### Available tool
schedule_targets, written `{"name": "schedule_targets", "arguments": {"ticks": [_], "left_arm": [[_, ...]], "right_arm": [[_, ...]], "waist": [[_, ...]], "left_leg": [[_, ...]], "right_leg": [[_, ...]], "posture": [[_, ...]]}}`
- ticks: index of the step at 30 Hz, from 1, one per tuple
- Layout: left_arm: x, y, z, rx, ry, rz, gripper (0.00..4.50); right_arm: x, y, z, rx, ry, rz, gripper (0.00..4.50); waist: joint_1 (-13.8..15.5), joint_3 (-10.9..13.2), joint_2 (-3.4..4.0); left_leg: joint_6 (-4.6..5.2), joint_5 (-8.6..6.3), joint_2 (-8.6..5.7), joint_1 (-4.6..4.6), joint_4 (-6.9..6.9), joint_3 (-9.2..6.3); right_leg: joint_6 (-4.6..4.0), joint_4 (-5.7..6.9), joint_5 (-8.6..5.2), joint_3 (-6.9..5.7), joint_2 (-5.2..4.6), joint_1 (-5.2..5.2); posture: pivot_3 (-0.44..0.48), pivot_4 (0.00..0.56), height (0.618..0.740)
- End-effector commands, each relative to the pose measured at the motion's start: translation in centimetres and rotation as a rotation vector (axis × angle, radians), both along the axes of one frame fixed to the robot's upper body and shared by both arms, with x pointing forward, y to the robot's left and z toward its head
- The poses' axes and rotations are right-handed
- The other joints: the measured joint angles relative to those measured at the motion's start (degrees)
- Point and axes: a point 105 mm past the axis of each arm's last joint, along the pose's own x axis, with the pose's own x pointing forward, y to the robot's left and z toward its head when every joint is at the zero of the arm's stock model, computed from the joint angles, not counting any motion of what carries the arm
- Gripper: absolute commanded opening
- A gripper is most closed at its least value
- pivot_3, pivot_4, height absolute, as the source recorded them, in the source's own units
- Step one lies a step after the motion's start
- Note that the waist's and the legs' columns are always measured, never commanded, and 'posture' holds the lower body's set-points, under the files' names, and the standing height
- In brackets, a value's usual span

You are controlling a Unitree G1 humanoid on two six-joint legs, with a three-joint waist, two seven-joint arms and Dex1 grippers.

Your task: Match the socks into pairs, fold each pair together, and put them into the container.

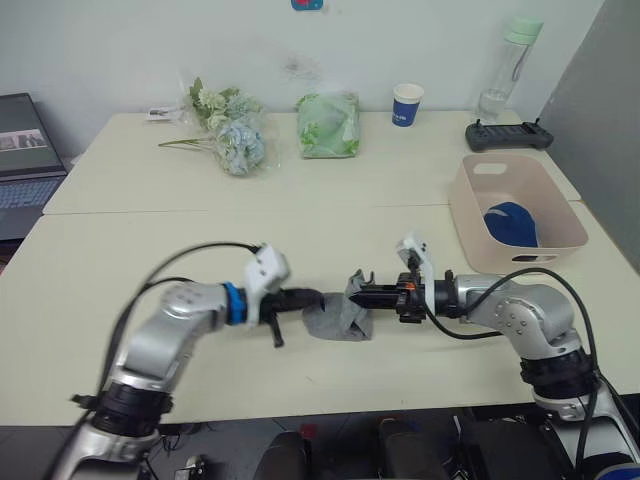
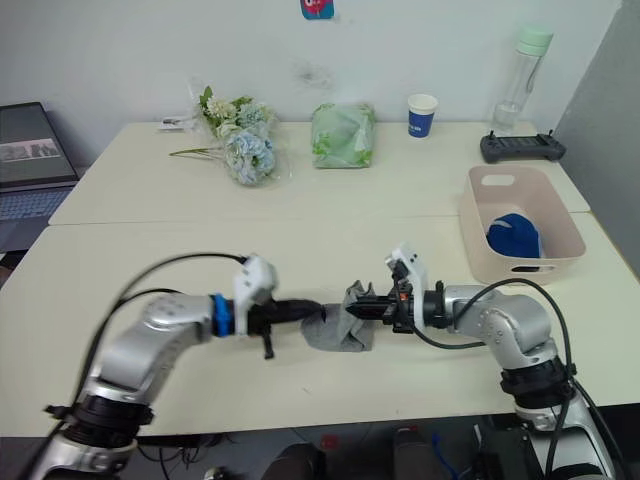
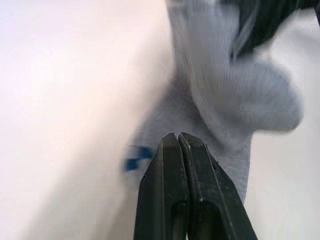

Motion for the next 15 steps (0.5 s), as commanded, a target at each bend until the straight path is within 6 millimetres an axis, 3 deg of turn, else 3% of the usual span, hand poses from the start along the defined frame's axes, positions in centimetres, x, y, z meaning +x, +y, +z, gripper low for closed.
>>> {"name": "schedule_targets", "arguments": {"ticks": [1, 4, 7, 11, 15], "left_arm": [[-0.3, 1.3, 2.4, -0.014, -0.045, 0.027, 0.0], [-0.1, 2.1, 2.0, 0.018, -0.054, 0.064, 0.0], [0.0, 2.0, 1.7, 0.01, -0.056, 0.074, 0.0], [-0.1, 1.3, 2.3, -0.017, -0.072, 0.054, 0.0], [-0.5, 0.1, 3.5, -0.074, -0.072, -0.005, 0.0]], "right_arm": [[0.2, 1.8, 0.5, 0.009, -0.05, 0.047, 0.02], [0.0, 3.3, 0.3, 0.013, -0.052, 0.079, 0.02], [-0.5, 4.0, 0.8, 0.042, -0.051, 0.113, 0.73], [-0.7, 3.8, 1.5, 0.061, -0.054, 0.113, 2.12], [-1.7, 3.0, 3.7, 0.126, -0.035, 0.116, 3.52]], "waist": [[0.0, 0.0, 0.0], [0.0, 0.0, 0.01], [0.1, 0.0, 0.01], [0.2, 0.0, 0.0], [0.2, 0.0, 0.01]], "left_leg": [[0.0, 0.0, -0.02, 0.0, 0.0, 0.02], [-0.01, 0.0, -0.03, 0.01, 0.02, 0.03], [-0.02, 0.01, -0.02, 0.0, 0.01, 0.01], [-0.02, 0.01, -0.04, -0.02, 0.02, -0.04], [-0.02, 0.01, -0.03, -0.03, 0.01, -0.05]], "right_leg": [[0.0, 0.0, 0.0, 0.0, -0.01, 0.0], [0.0, 0.0, 0.0, 0.01, -0.02, 0.0], [0.0, -0.01, 0.0, 0.02, -0.03, -0.01], [-0.01, -0.02, 0.01, 0.05, -0.07, 0.0], [-0.01, -0.02, 0.0, 0.04, -0.07, -0.01]], "posture": [[0.0, 0.15, 0.74], [0.0, 0.15, 0.74], [0.0, 0.15, 0.74], [0.0, 0.15, 0.74], [0.0, 0.15, 0.74]]}}
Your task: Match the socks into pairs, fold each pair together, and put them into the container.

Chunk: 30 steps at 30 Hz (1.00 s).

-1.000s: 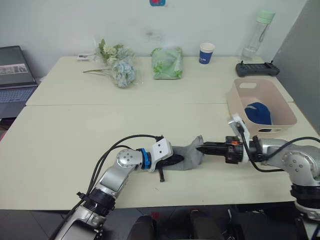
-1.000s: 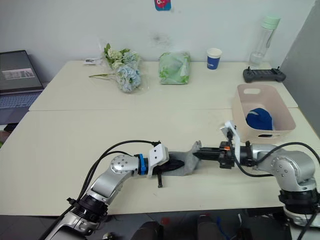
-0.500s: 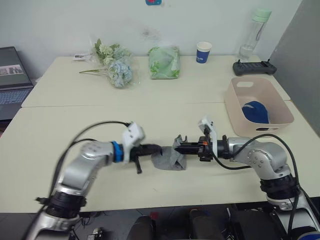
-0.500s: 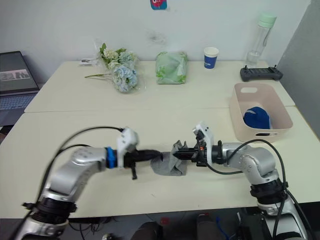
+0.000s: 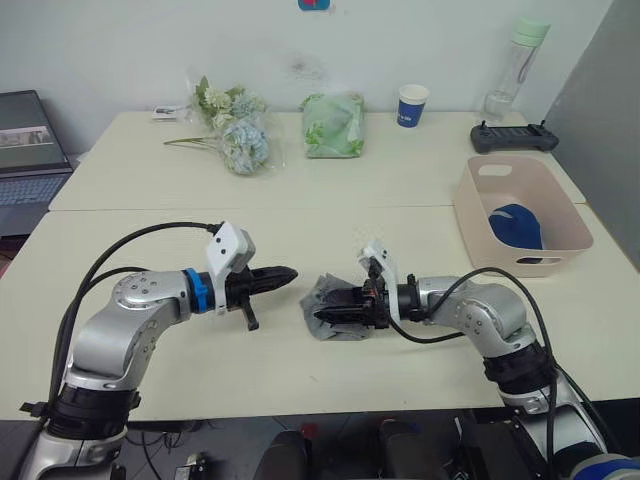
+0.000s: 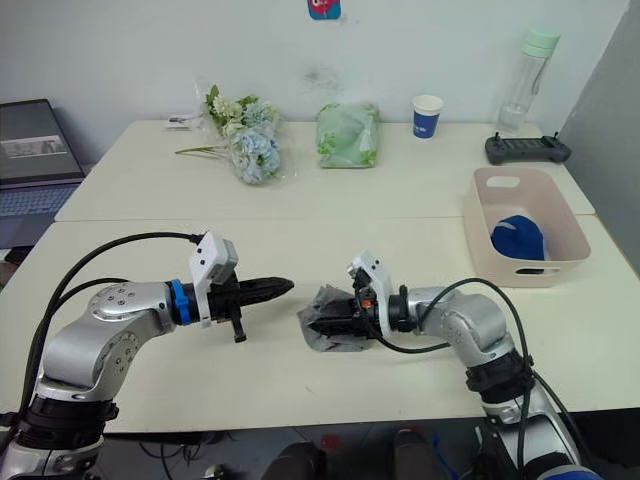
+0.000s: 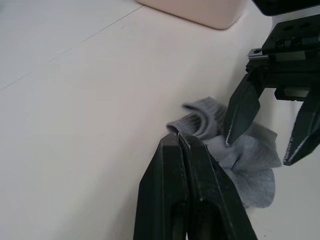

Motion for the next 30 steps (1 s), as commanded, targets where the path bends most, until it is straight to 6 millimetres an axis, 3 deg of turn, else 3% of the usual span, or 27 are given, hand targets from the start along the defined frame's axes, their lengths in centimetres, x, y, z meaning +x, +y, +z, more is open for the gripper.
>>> {"name": "schedule_targets", "arguments": {"ticks": [1, 2, 6, 10, 12, 17, 22, 26, 30], "left_arm": [[-0.8, -1.5, 2.2, -0.049, -0.053, -0.084, 0.0], [-1.0, -1.9, 2.5, -0.07, -0.041, -0.106, 0.0], [-2.2, -3.5, 2.3, -0.06, -0.018, -0.204, 0.0], [-2.3, -3.4, -2.9, 0.153, -0.032, -0.213, 0.0], [-2.1, -2.7, -4.7, 0.241, -0.059, -0.213, 0.0], [-0.6, -2.2, -6.9, 0.258, -0.082, -0.153, 0.0], [-1.0, -1.7, -7.8, 0.269, -0.05, -0.17, 0.0], [-1.8, -1.3, -8.4, 0.277, -0.014, -0.195, 0.0], [-1.4, -1.3, -8.0, 0.268, -0.027, -0.186, 0.0]], "right_arm": [[-1.1, -0.6, 3.1, 0.079, -0.028, 0.026, 3.86], [-1.2, -1.1, 3.4, 0.082, -0.024, 0.021, 4.2], [-1.1, -3.8, 3.3, 0.039, -0.012, -0.063, 4.2], [0.4, -7.6, -0.3, -0.131, 0.048, -0.292, 4.2], [0.2, -8.0, -1.1, -0.148, 0.072, -0.323, 4.2], [0.2, -7.7, -1.8, -0.122, 0.147, -0.358, 4.2], [-0.2, -7.1, -2.9, -0.112, 0.248, -0.346, 4.2], [0.3, -5.8, -3.6, -0.055, 0.343, -0.358, 4.2], [0.7, -3.2, -3.5, 0.039, 0.445, -0.311, 4.2]], "waist": [[0.0, 0.0, 0.0], [-0.1, 0.0, 0.0], [0.1, 0.0, -0.01], [0.0, 0.0, 0.01], [-0.1, 0.0, 0.0], [-0.1, 0.0, 0.02], [-0.1, 0.0, 0.02], [-0.3, 0.0, 0.03], [-0.3, 0.0, 0.06]], "left_leg": [[0.0, 0.0, 0.0, -0.02, 0.0, -0.02], [0.0, 0.0, 0.0, -0.02, 0.0, -0.02], [0.01, 0.0, -0.02, -0.02, 0.0, -0.01], [0.01, -0.01, -0.03, 0.07, -0.05, 0.1], [0.01, 0.0, -0.02, 0.05, -0.08, 0.12], [0.02, 0.0, 0.02, 0.04, -0.06, 0.13], [0.02, -0.01, -0.01, 0.02, -0.05, 0.14], [0.02, -0.01, 0.02, 0.08, -0.06, 0.12], [0.03, -0.01, 0.04, 0.11, -0.09, 0.13]], "right_leg": [[0.0, 0.0, 0.0, -0.01, 0.0, 0.0], [0.0, 0.0, 0.0, 0.0, 0.0, 0.0], [0.0, -0.03, 0.0, 0.01, -0.01, 0.03], [0.0, -0.03, 0.0, 0.05, 0.0, 0.07], [0.0, -0.04, -0.01, 0.07, 0.01, 0.02], [-0.02, 0.02, 0.0, 0.08, 0.06, -0.01], [-0.01, -0.02, 0.0, 0.06, 0.02, 0.01], [-0.01, 0.01, 0.0, 0.07, 0.04, 0.04], [-0.01, 0.03, 0.0, 0.05, 0.07, 0.04]], "posture": [[0.0, 0.15, 0.74], [0.0, 0.15, 0.74], [0.0, 0.15, 0.74], [0.0, 0.15, 0.74], [0.0, 0.15, 0.74], [0.0, 0.15, 0.74], [0.0, 0.15, 0.74], [0.0, 0.15, 0.74], [0.0, 0.15, 0.74]]}}
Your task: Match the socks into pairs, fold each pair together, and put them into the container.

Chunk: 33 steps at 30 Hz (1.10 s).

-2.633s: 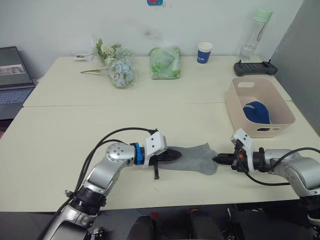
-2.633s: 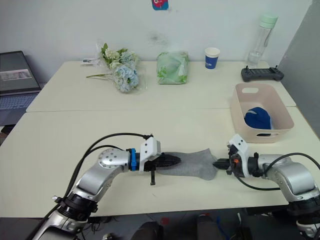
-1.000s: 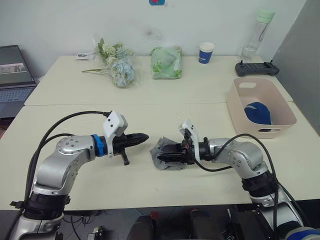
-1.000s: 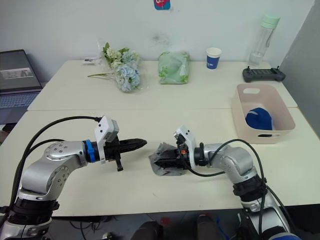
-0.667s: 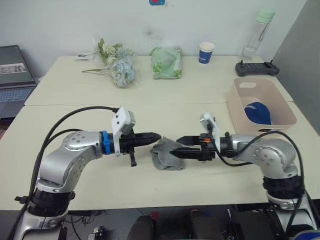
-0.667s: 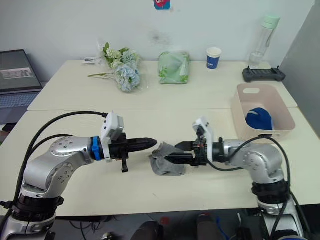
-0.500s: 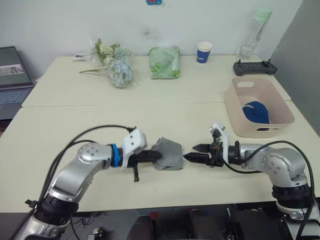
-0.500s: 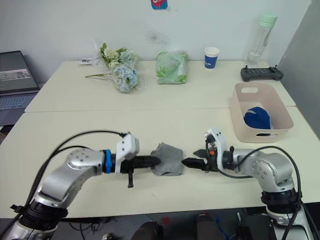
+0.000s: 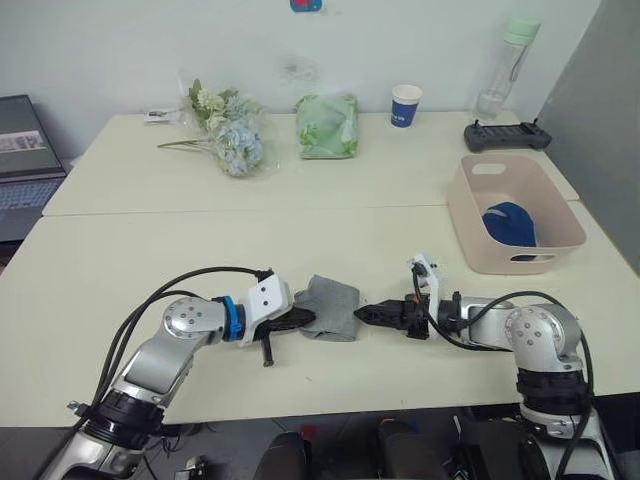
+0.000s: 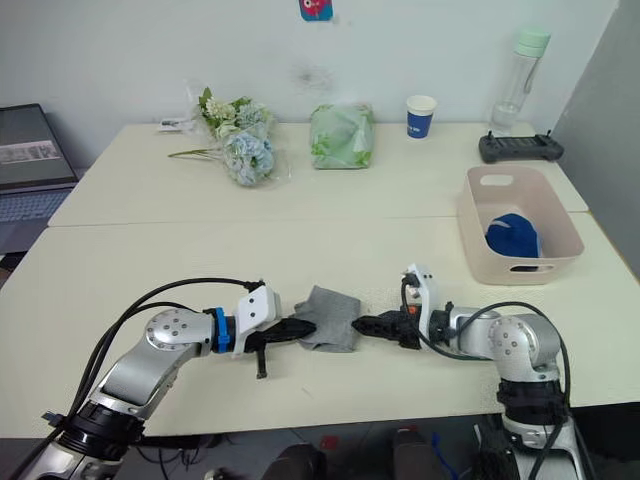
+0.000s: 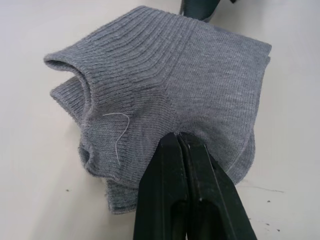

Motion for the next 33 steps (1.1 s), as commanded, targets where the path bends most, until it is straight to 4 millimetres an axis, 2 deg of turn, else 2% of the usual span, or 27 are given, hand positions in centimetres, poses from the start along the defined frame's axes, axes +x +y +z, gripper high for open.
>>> {"name": "schedule_targets", "arguments": {"ticks": [1, 9, 14, 17, 21, 27, 31, 33], "left_arm": [[-0.1, 0.4, -0.3, 0.017, 0.017, 0.007, 0.0], [0.0, 0.4, 0.2, 0.001, 0.008, 0.019, 0.0], [-0.1, 0.4, 0.4, -0.008, 0.009, 0.022, 0.0], [0.0, 0.6, 0.6, -0.02, 0.015, 0.035, 0.0], [0.0, 0.4, 1.1, -0.054, 0.01, 0.038, 0.0], [0.1, 0.0, 3.6, -0.143, -0.012, 0.023, 0.0], [0.0, 0.2, 7.4, -0.249, 0.032, 0.009, 0.0], [0.3, -0.1, 9.4, -0.279, 0.014, -0.013, 0.39]], "right_arm": [[-0.1, 2.4, 0.2, 0.084, 0.06, 0.052, 4.2], [0.3, 5.3, 0.1, 0.154, 0.11, 0.079, 4.2], [1.2, 5.6, 0.1, 0.177, 0.111, 0.044, 4.2], [1.2, 5.4, -0.1, 0.161, 0.1, 0.044, 3.62], [1.1, 5.4, -0.2, 0.135, 0.071, 0.052, 2.25], [1.2, 5.0, 0.0, 0.129, 0.046, 0.041, 0.12], [1.4, 3.0, 1.5, 0.09, -0.067, 0.026, 0.06], [1.8, 1.3, 3.5, 0.082, -0.159, -0.01, 0.0]], "waist": [[0.0, 0.0, 0.0], [0.0, 0.0, 0.01], [-0.1, 0.0, 0.02], [-0.1, 0.0, 0.02], [-0.1, 0.0, 0.04], [0.0, 0.0, 0.03], [0.3, 0.0, 0.01], [0.3, 0.1, 0.03]], "left_leg": [[0.0, 0.0, 0.0, 0.0, 0.0, 0.0], [0.0, 0.0, -0.01, -0.01, 0.01, 0.01], [0.0, 0.0, 0.01, -0.01, 0.0, -0.01], [0.0, 0.0, -0.01, -0.02, 0.0, 0.0], [0.0, 0.0, -0.01, -0.04, 0.0, -0.01], [0.0, 0.0, 0.0, -0.04, 0.01, -0.03], [0.0, 0.0, -0.03, -0.12, 0.04, -0.09], [0.0, 0.0, -0.06, -0.15, 0.04, -0.11]], "right_leg": [[0.0, 0.01, 0.0, 0.0, 0.0, -0.01], [0.0, 0.0, 0.0, -0.02, -0.01, -0.03], [0.0, 0.02, 0.0, -0.01, 0.0, -0.04], [0.0, 0.01, 0.0, -0.02, -0.01, -0.04], [0.0, 0.01, 0.0, -0.01, -0.01, -0.06], [0.0, 0.01, 0.0, -0.01, -0.01, -0.05], [0.0, -0.02, 0.0, -0.02, -0.04, -0.05], [0.01, -0.05, 0.0, -0.06, -0.05, -0.05]], "posture": [[0.0, 0.15, 0.74], [0.0, 0.15, 0.74], [0.0, 0.15, 0.74], [0.0, 0.15, 0.74], [0.0, 0.15, 0.74], [0.0, 0.15, 0.74], [0.0, 0.15, 0.74], [0.0, 0.15, 0.74]]}}
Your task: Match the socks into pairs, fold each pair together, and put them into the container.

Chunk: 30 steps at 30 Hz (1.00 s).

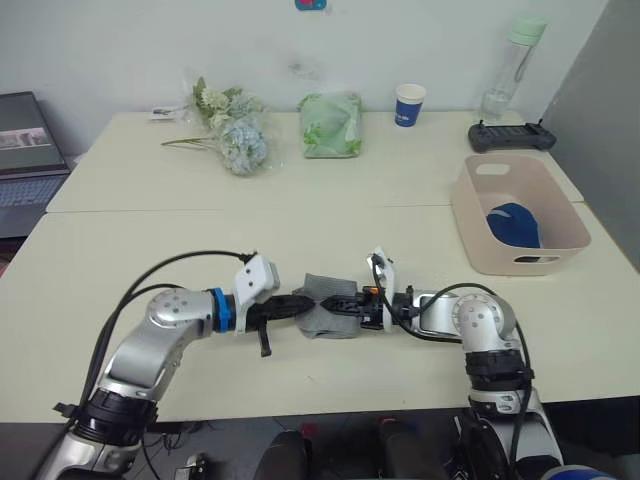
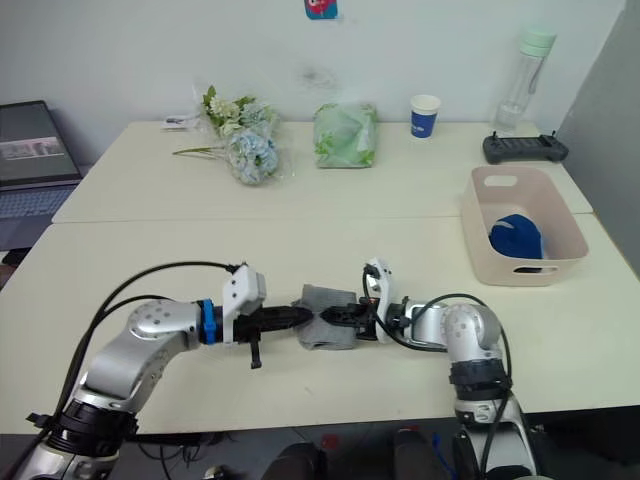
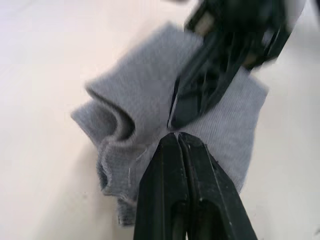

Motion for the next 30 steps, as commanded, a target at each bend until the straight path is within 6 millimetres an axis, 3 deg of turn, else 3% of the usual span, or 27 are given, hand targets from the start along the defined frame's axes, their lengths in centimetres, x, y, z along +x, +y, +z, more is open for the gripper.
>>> {"name": "schedule_targets", "arguments": {"ticks": [1, 3, 8, 13, 17, 19, 21, 25, 30], "left_arm": [[0.4, -0.9, 5.1, -0.092, -0.084, -0.049, 0.56], [0.8, -1.8, 6.9, -0.142, -0.114, -0.059, 1.18], [1.3, -6.2, 10.1, -0.262, -0.205, -0.141, 2.85], [2.0, -9.4, 12.7, -0.373, -0.285, -0.163, 4.48], [2.6, -11.2, 13.5, -0.402, -0.336, -0.159, 4.48], [2.8, -12.4, 13.6, -0.424, -0.33, -0.163, 4.48], [2.3, -13.8, 13.8, -0.441, -0.324, -0.205, 4.48], [2.0, -14.8, 13.6, -0.45, -0.31, -0.225, 4.48], [1.5, -14.6, 12.9, -0.435, -0.301, -0.223, 4.48]], "right_arm": [[0.8, -2.8, 5.2, 0.01, -0.234, -0.064, 0.0], [0.9, -4.5, 7.6, -0.01, -0.338, -0.099, 0.0], [2.0, -10.3, 12.7, -0.169, -0.557, -0.267, 0.0], [2.7, -16.5, 18.5, -0.434, -0.786, -0.445, 0.0], [3.4, -21.2, 21.0, -0.745, -0.955, -0.536, 0.0], [4.0, -22.6, 20.7, -0.976, -1.07, -0.469, 0.0], [4.7, -23.9, 18.8, -1.268, -1.178, -0.299, 0.0], [6.2, -24.5, 16.0, -1.383, -1.235, -0.152, 0.0], [7.8, -25.7, 13.8, -1.492, -1.275, -0.046, 0.0]], "waist": [[0.0, 0.1, 0.01], [0.1, 0.1, 0.04], [0.0, 0.1, 0.04], [0.0, 0.2, 0.03], [0.0, 0.2, 0.02], [-0.1, 0.2, 0.02], [0.0, 0.2, -0.05], [-0.3, 0.2, -0.07], [-0.2, 0.3, 0.0]], "left_leg": [[0.0, 0.0, -0.02, -0.01, 0.02, 0.01], [0.0, 0.0, -0.06, -0.04, 0.05, 0.0], [0.0, 0.0, -0.05, -0.02, 0.02, 0.11], [0.0, 0.0, -0.07, -0.05, 0.03, 0.18], [0.01, 0.0, -0.05, -0.01, 0.0, 0.25], [0.0, 0.0, -0.06, 0.04, 0.01, 0.34], [0.0, 0.0, -0.08, 0.04, 0.02, 0.39], [-0.1, 0.06, -0.07, 0.07, 0.05, 0.52], [-0.27, 0.15, 0.0, 0.11, 0.02, 0.48]], "right_leg": [[0.0, 0.01, 0.0, -0.02, 0.0, 0.0], [0.01, 0.0, 0.0, -0.09, 0.0, 0.0], [0.03, -0.06, -0.01, -0.07, 0.01, 0.03], [0.02, -0.05, -0.01, 0.03, 0.01, -0.01], [0.03, -0.08, -0.01, 0.06, 0.03, 0.02], [0.03, -0.07, -0.01, 0.12, 0.04, 0.03], [0.05, -0.07, -0.02, 0.13, 0.04, 0.03], [0.06, -0.05, -0.01, 0.29, 0.03, 0.0], [0.05, -0.01, -0.01, 0.25, 0.04, -0.03]], "posture": [[0.0, 0.15, 0.74], [0.0, 0.15, 0.74], [0.0, 0.15, 0.74], [0.0, 0.15, 0.74], [0.0, 0.15, 0.74], [0.0, 0.15, 0.74], [0.0, 0.15, 0.74], [0.0, 0.15, 0.74], [0.0, 0.15, 0.74]]}}
